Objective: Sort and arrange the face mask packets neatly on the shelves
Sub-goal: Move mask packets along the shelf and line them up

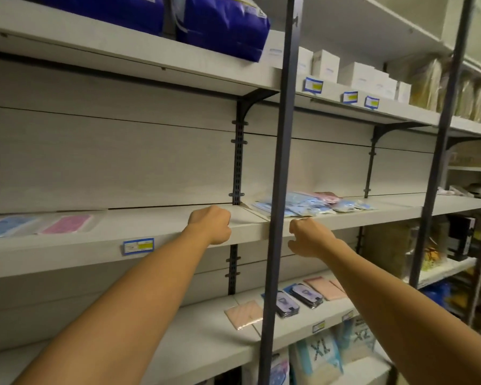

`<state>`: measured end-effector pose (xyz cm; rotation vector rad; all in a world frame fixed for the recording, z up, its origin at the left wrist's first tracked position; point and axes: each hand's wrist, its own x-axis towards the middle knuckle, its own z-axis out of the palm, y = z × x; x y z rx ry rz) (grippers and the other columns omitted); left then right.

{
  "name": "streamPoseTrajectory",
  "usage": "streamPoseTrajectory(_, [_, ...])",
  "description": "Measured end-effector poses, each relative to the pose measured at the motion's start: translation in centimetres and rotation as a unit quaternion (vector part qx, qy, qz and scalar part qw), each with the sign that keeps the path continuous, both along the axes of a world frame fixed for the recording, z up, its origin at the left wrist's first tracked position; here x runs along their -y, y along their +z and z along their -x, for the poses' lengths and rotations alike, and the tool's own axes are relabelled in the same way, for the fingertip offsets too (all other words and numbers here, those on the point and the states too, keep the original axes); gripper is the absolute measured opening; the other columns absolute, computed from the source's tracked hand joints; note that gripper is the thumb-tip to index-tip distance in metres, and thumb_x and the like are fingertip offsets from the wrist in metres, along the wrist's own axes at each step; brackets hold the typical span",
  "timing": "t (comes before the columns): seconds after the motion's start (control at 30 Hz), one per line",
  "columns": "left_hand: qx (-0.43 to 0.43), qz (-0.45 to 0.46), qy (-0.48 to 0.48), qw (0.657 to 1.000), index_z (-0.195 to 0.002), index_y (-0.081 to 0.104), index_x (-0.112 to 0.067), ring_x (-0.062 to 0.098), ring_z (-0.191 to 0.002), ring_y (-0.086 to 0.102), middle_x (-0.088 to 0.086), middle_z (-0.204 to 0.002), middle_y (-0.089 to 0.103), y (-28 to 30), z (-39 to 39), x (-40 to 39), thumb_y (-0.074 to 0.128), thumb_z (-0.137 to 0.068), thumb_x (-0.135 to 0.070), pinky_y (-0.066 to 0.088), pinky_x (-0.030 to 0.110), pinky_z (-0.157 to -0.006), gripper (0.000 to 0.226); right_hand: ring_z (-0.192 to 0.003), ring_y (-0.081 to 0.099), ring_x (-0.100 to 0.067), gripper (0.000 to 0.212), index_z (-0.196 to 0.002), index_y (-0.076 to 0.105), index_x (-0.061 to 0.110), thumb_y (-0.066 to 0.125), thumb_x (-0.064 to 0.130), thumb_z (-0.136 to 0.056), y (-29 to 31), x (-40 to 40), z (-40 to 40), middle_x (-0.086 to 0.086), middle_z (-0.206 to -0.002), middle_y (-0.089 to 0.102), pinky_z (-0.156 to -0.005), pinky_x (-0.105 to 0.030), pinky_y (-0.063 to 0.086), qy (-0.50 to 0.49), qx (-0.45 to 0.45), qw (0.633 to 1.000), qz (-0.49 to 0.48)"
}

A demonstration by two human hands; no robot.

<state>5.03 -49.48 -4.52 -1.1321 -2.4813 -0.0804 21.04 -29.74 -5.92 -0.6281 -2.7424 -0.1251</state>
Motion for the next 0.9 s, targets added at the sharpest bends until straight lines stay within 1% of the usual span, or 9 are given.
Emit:
streamPoseTrajectory(0.13, [0.008, 0.007, -0.022, 1.0, -0.109, 0.065, -0.019, 0.026, -0.09, 0.061, 0.004, -0.108, 0.061, -0.3, -2.5, -4.3, 0.049, -0.092, -0.02, 0.052, 0.034, -0.074, 0.024, -0.085, 0.061, -0.017, 0.027, -0.117, 0.06, 0.012, 0.065, 0.027, -0.095, -0.4, -3.5, -2.3, -0.006, -0.103, 0.063, -0.075, -0.025, 0.055, -0.011, 0.008, 1.0, 0.002])
streamPoseTrajectory(0.3, [0.018, 0.002, -0.065, 0.998, -0.107, 0.066, -0.016, 0.026, -0.084, 0.059, 0.007, -0.107, 0.06, 0.2, -4.7, -10.8, 0.052, -0.092, -0.017, 0.054, 0.036, -0.073, 0.02, -0.09, 0.06, -0.02, 0.03, -0.119, 0.058, 0.013, 0.064, 0.027, -0.094, -0.1, -8.5, -3.9, -0.007, -0.108, 0.061, -0.078, -0.03, 0.056, -0.031, 0.013, 0.999, 0.01])
streamPoseTrajectory(0.37, [0.015, 0.009, -0.081, 0.997, -0.11, 0.064, -0.015, 0.026, -0.084, 0.058, 0.008, -0.108, 0.058, 0.5, -5.3, -13.3, 0.052, -0.092, -0.015, 0.053, 0.037, -0.07, 0.021, -0.089, 0.06, -0.019, 0.03, -0.119, 0.058, 0.013, 0.065, 0.027, -0.093, -0.2, -10.4, -4.1, -0.006, -0.108, 0.061, -0.076, -0.029, 0.054, -0.036, 0.013, 0.999, 0.012])
streamPoseTrajectory(0.53, [0.011, 0.005, -0.107, 0.994, -0.106, 0.065, -0.013, 0.029, -0.085, 0.058, 0.009, -0.107, 0.057, 1.5, -5.5, -19.8, 0.05, -0.093, -0.014, 0.046, 0.034, -0.065, 0.02, -0.088, 0.057, -0.018, 0.03, -0.121, 0.058, 0.013, 0.064, 0.026, -0.094, -0.4, -15.9, -3.8, -0.007, -0.111, 0.062, -0.06, -0.02, 0.039, -0.044, 0.013, 0.999, 0.006])
streamPoseTrajectory(0.6, [0.014, -0.011, -0.111, 0.994, -0.108, 0.066, -0.013, 0.028, -0.084, 0.058, 0.009, -0.108, 0.058, 1.8, -5.0, -22.6, 0.051, -0.093, -0.014, 0.041, 0.031, -0.06, 0.021, -0.092, 0.059, -0.021, 0.032, -0.123, 0.059, 0.012, 0.064, 0.025, -0.094, -0.3, -18.4, -3.4, -0.008, -0.114, 0.063, -0.066, -0.023, 0.045, -0.048, 0.012, 0.999, 0.001])
streamPoseTrajectory(0.67, [0.016, -0.023, -0.108, 0.994, -0.107, 0.064, -0.012, 0.027, -0.08, 0.055, 0.01, -0.107, 0.058, 2.0, -4.4, -25.2, 0.051, -0.093, -0.014, 0.037, 0.031, -0.056, 0.019, -0.098, 0.061, -0.023, 0.035, -0.125, 0.059, 0.012, 0.064, 0.025, -0.093, 0.1, -21.0, -3.1, -0.009, -0.118, 0.063, -0.079, -0.029, 0.053, -0.056, 0.014, 0.998, -0.008])
streamPoseTrajectory(0.73, [0.015, -0.031, -0.094, 0.995, -0.101, 0.063, -0.012, 0.027, -0.076, 0.052, 0.009, -0.101, 0.057, 2.4, -3.8, -27.4, 0.053, -0.092, -0.014, 0.04, 0.033, -0.06, 0.014, -0.1, 0.062, -0.024, 0.036, -0.125, 0.06, 0.011, 0.065, 0.026, -0.092, 0.6, -23.9, -2.7, -0.01, -0.119, 0.063, -0.086, -0.034, 0.056, -0.067, 0.016, 0.998, -0.014])
streamPoseTrajectory(0.83, [0.02, -0.052, -0.057, 0.997, -0.099, 0.064, -0.011, 0.032, -0.082, 0.052, 0.009, -0.094, 0.052, 3.3, -2.6, -30.1, 0.052, -0.091, -0.012, 0.044, 0.034, -0.07, 0.014, -0.09, 0.064, -0.025, 0.033, -0.119, 0.062, 0.008, 0.064, 0.025, -0.09, 1.7, -27.8, -2.0, -0.012, -0.112, 0.064, -0.082, -0.038, 0.058, -0.086, 0.003, 0.996, -0.022])
streamPoseTrajectory(0.9, [0.029, -0.069, -0.034, 0.997, -0.096, 0.061, -0.012, 0.033, -0.085, 0.055, 0.009, -0.094, 0.052, 3.7, -1.6, -31.5, 0.051, -0.091, -0.009, 0.045, 0.034, -0.071, 0.012, -0.087, 0.063, -0.024, 0.031, -0.115, 0.062, 0.008, 0.063, 0.024, -0.089, 2.3, -30.0, -1.5, -0.011, -0.106, 0.063, -0.081, -0.039, 0.059, -0.096, -0.006, 0.995, -0.02])
